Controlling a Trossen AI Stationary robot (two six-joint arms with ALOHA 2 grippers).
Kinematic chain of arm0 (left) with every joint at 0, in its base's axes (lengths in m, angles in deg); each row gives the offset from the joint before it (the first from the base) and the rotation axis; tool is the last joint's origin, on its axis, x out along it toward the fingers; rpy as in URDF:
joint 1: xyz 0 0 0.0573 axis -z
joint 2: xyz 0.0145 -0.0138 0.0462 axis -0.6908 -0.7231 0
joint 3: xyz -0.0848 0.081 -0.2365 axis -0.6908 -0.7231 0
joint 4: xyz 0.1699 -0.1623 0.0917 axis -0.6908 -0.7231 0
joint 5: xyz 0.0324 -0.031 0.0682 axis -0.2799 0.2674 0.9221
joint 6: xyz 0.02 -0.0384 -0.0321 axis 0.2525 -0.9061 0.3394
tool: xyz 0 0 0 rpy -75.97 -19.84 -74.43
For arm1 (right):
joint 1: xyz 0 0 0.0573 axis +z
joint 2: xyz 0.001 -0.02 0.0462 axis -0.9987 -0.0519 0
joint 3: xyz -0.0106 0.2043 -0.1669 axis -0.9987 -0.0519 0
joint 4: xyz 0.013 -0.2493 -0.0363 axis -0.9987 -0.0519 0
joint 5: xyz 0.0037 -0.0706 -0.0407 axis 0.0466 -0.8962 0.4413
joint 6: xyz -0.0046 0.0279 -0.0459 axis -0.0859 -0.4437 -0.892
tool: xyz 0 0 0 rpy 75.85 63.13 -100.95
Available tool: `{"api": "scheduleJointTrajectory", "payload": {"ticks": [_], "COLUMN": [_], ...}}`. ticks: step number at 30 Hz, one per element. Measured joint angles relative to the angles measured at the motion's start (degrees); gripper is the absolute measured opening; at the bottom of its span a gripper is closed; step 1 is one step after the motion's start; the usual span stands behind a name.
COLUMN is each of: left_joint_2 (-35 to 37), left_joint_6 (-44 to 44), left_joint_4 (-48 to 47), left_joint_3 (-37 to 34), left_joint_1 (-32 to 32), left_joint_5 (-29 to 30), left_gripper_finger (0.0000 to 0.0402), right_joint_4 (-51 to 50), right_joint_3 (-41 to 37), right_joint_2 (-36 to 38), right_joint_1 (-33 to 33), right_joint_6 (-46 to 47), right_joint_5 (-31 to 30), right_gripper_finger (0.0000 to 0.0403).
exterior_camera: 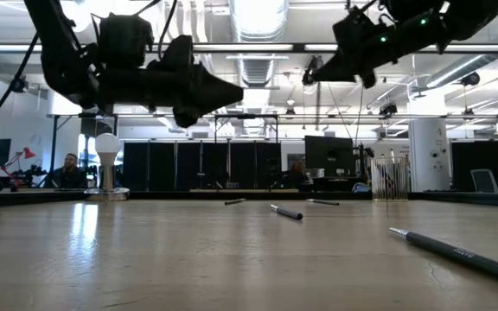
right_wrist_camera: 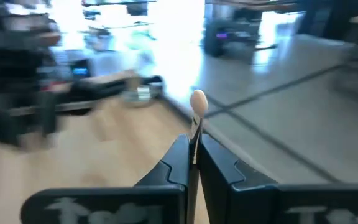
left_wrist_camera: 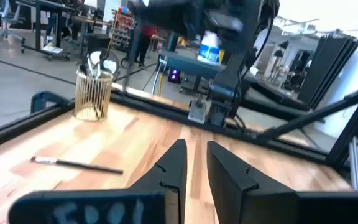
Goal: Sort items
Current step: Put the black eyeshadow brush into the gold holder
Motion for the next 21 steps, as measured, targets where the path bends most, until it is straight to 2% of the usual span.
{"api": "scheduleJointTrajectory", "payload": {"ticks": [9, 16, 21], "left_joint_2": [0.0, 0.0, 0.0], "left_joint_6": [1.1, 1.1, 1.2], "left_joint_4": [0.0, 0.0, 0.0], "left_joint_3": [-1.5, -1.8, -1.9], "left_joint_1": [0.2, 0.8, 0.9], "left_joint_5": [0.1, 0.2, 0.2], "left_gripper_finger": [0.0032, 0.0006, 0.0001], "right_joint_4": [-6.2, -6.2, -6.2], "right_joint_3": [0.0, 0.0, 0.0], "right_joint_2": [8.5, 8.1, 6.9], "right_joint_1": [-14.3, -23.0, -27.2], "right_joint_6": [-4.9, -6.9, -6.9], "right_joint_5": [-1.1, -0.8, 2.0], "right_gripper_finger": [0.0014, 0.0013, 0.0013]}}
